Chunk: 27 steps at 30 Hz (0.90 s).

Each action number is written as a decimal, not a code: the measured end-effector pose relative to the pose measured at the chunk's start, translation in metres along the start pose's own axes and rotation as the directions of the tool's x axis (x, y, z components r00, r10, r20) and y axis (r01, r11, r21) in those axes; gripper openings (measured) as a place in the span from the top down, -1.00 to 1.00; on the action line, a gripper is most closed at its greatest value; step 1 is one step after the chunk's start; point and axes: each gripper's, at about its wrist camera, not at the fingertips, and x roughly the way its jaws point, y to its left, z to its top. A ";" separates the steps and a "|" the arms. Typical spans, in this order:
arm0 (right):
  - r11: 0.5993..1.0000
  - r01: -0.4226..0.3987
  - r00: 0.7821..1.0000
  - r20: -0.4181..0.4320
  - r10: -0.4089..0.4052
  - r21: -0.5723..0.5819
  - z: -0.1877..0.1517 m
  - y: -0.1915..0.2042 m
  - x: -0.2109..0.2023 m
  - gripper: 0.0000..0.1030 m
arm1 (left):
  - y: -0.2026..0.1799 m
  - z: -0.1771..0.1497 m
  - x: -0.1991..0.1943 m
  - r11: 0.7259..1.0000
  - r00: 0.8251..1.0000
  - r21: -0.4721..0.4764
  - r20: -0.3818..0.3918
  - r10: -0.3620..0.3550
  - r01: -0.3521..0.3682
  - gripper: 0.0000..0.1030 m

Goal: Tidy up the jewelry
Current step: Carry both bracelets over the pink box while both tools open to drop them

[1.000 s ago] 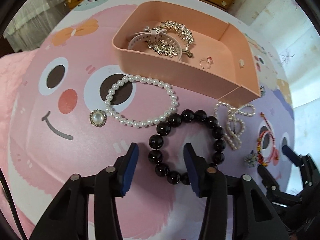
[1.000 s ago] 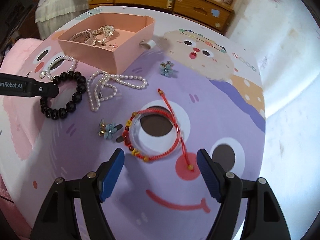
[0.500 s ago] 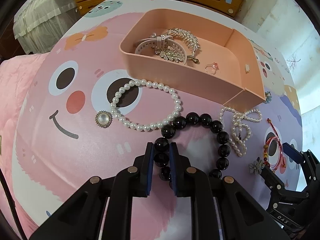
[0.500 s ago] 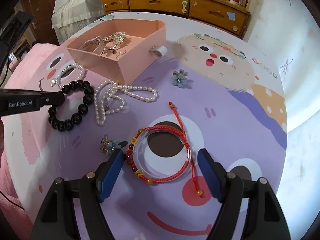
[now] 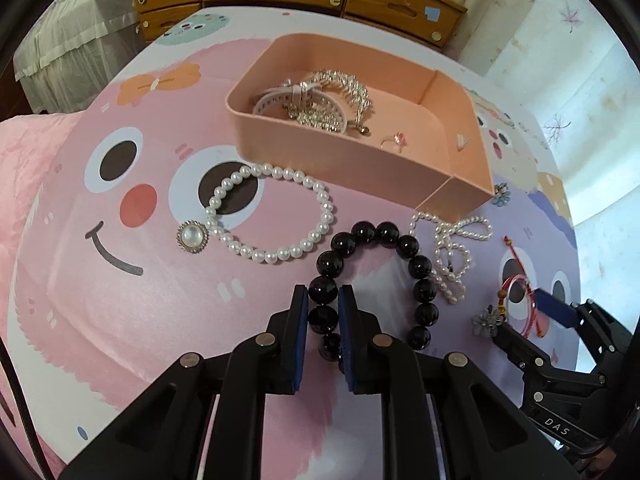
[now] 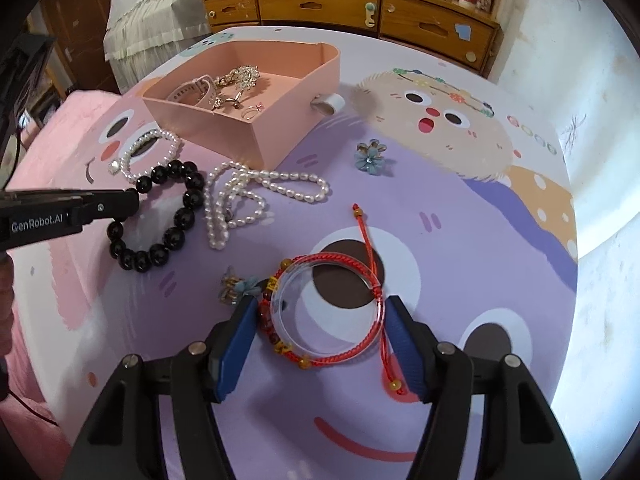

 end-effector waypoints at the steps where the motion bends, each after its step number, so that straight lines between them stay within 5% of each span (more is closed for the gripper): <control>1: 1.000 -0.010 1.000 0.003 0.010 0.020 0.000 0.000 -0.002 -0.25 | 0.005 -0.001 -0.006 1.000 1.000 0.006 0.012 -0.012 0.012 0.75; 6: 0.997 -0.038 0.998 0.051 0.034 0.069 0.008 0.004 -0.016 -0.25 | 0.007 0.000 -0.028 0.996 0.991 0.056 0.107 -0.078 0.072 0.75; 13: 0.992 -0.089 0.983 0.170 0.074 0.084 0.040 0.011 -0.042 -0.25 | 0.005 0.016 -0.067 0.978 0.958 0.086 0.203 -0.203 0.189 0.75; 27: 0.991 -0.123 0.941 0.324 0.097 0.061 0.092 0.028 -0.058 -0.26 | -0.010 0.061 -0.121 0.961 0.905 0.192 0.340 -0.257 0.201 0.75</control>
